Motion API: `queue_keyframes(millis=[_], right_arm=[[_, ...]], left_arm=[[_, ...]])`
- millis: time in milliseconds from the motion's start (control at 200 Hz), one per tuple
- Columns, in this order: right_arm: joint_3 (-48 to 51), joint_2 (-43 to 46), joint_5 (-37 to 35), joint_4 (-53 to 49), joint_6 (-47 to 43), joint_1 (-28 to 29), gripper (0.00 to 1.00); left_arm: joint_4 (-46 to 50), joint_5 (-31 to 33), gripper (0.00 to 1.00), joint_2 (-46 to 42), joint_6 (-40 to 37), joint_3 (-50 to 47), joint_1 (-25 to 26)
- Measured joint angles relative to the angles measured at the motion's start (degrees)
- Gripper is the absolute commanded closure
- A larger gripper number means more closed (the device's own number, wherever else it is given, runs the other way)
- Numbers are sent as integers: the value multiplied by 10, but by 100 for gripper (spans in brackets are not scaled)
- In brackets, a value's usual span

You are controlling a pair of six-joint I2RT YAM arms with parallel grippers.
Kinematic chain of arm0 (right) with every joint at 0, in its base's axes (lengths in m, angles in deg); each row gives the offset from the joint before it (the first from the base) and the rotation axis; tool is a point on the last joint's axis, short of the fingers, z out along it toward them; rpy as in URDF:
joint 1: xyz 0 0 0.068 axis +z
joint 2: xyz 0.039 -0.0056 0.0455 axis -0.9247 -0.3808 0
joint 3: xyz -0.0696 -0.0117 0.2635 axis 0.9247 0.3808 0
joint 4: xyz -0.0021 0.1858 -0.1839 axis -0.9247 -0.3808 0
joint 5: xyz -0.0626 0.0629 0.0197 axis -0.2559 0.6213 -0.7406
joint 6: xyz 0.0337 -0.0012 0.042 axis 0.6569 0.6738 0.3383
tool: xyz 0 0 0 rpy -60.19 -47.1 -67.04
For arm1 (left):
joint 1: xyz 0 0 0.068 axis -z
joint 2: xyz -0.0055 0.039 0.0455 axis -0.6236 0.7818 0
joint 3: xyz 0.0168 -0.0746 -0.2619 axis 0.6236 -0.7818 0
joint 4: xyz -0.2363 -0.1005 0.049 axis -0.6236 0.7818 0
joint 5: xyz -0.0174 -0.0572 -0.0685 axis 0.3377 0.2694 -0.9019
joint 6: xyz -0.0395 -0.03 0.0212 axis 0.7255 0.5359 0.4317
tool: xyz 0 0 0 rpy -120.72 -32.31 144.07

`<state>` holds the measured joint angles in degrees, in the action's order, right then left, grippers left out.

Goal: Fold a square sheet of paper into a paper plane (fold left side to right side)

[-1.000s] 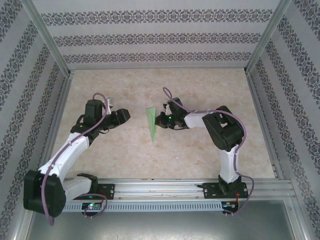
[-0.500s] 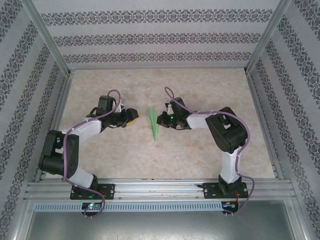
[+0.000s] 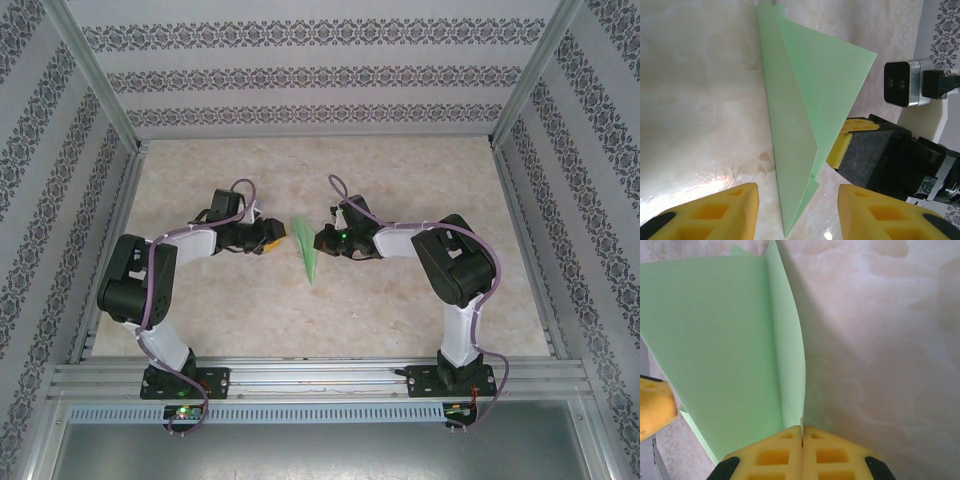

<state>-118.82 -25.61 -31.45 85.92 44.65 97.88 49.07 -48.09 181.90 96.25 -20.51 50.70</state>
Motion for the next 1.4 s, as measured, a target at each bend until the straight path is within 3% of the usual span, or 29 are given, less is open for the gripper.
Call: queue_keyframes(millis=[385, 724, 1004, 1264, 1399], right_arm=[[-7, 0, -4, -13, -8, 4, 100], [-13, 0, -5, -24, -9, 4, 100], [-14, 0, -6, -27, -17, 4, 99], [-14, 0, -8, -30, -21, 4, 88], [-14, 10, -20, -49, -26, 4, 78]], left_arm=[[-3, -3, 55, 45, 0, 37, 30], [10, 3, 76, 70, -16, 66, 43], [23, 12, 84, 73, -28, 68, 43], [26, 16, 99, 79, -38, 68, 44], [25, 16, 100, 79, -37, 68, 44]])
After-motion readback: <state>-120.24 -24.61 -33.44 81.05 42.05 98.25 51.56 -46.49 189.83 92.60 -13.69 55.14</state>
